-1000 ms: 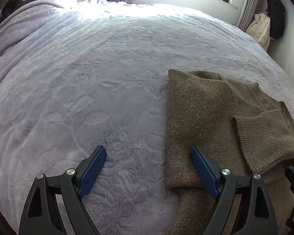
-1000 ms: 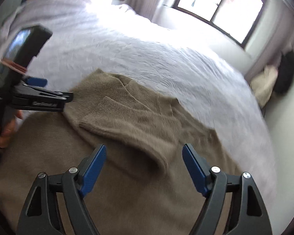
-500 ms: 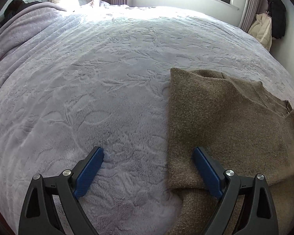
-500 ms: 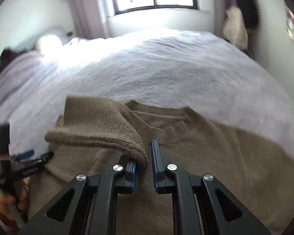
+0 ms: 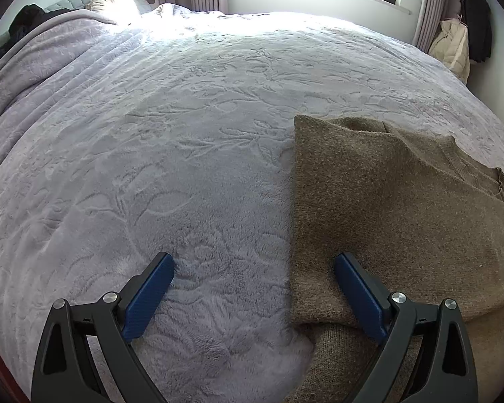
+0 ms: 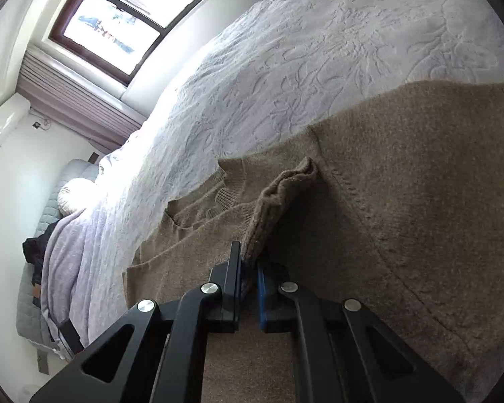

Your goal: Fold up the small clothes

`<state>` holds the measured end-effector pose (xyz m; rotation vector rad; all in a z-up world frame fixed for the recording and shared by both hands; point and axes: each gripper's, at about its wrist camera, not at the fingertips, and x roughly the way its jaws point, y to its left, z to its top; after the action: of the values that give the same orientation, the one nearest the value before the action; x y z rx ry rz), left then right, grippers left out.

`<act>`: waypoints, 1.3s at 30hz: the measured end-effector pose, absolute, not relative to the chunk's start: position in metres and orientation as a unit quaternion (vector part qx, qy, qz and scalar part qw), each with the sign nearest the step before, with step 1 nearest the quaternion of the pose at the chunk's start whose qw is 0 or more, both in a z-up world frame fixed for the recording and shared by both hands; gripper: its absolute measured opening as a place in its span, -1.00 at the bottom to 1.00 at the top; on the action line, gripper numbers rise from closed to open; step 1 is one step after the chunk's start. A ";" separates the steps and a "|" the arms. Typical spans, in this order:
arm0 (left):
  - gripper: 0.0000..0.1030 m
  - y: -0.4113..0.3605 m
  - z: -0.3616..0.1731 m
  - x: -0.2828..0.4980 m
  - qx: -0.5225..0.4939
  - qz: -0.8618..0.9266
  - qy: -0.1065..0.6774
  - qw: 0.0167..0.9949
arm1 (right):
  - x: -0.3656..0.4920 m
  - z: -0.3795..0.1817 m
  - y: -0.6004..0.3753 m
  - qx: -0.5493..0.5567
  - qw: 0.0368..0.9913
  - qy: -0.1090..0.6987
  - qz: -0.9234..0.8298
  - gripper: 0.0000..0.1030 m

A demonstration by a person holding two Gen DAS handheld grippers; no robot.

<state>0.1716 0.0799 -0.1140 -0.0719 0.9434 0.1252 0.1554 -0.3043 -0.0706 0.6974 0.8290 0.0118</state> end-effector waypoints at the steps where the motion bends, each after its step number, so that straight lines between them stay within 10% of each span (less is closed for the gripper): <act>1: 0.98 0.080 -0.114 0.172 -0.033 0.065 0.454 0.888 | 0.155 -0.073 -0.304 0.314 0.857 0.409 -0.011 -0.84; 13: 0.97 0.069 -0.082 0.152 0.026 0.043 0.456 0.889 | 0.098 -0.068 -0.324 0.292 0.860 0.418 -0.005 -0.62; 21: 0.97 0.021 -0.056 0.099 0.080 -0.027 0.450 0.889 | 0.049 -0.060 -0.310 0.288 0.861 0.418 0.023 -0.07; 39: 0.97 -0.078 -0.073 -0.003 0.126 -0.110 0.487 0.857 | -0.032 -0.074 -0.287 0.298 0.853 0.422 0.072 -0.05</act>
<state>-0.0027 -0.0777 -0.0734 0.2641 1.0230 -0.2321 -0.0316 -0.2875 -0.0739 0.6269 0.8870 0.1514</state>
